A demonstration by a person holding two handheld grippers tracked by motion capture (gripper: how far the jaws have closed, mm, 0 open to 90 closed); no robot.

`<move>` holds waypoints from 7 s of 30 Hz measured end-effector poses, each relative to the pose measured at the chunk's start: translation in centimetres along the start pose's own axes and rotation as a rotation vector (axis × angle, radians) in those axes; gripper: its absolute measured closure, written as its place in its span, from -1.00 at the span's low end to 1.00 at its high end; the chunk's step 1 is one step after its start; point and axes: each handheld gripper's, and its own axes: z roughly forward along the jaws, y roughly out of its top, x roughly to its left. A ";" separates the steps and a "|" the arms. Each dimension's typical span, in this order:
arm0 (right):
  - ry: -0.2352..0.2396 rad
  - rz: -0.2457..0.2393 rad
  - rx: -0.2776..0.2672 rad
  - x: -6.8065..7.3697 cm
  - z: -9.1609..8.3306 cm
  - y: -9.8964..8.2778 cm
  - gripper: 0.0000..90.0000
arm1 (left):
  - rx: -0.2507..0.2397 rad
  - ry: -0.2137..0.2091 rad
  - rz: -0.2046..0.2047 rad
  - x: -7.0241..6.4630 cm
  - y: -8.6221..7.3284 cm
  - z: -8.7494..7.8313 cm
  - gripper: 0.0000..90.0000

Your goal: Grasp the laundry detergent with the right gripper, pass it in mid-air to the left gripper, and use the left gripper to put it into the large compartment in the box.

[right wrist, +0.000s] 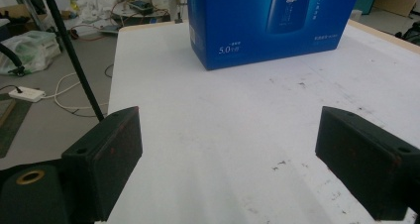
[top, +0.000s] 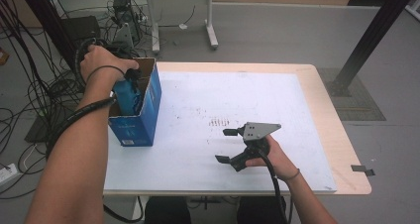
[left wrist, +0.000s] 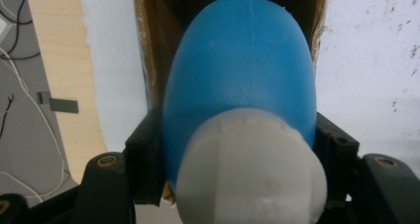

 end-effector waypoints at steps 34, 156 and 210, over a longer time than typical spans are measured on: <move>-0.004 0.007 0.009 0.2 0.0 -0.2 -0.75 | 0.038 -0.005 0.011 -0.1 0.1 4.8 -0.17; -0.012 0.019 0.010 0.2 -0.3 -0.9 -0.73 | 0.043 -0.009 0.000 -0.1 -0.2 5.1 -0.17; -0.032 0.009 0.000 0.4 -1.1 0.0 -0.73 | -0.064 -0.023 0.059 -1.5 -3.2 -4.0 -0.65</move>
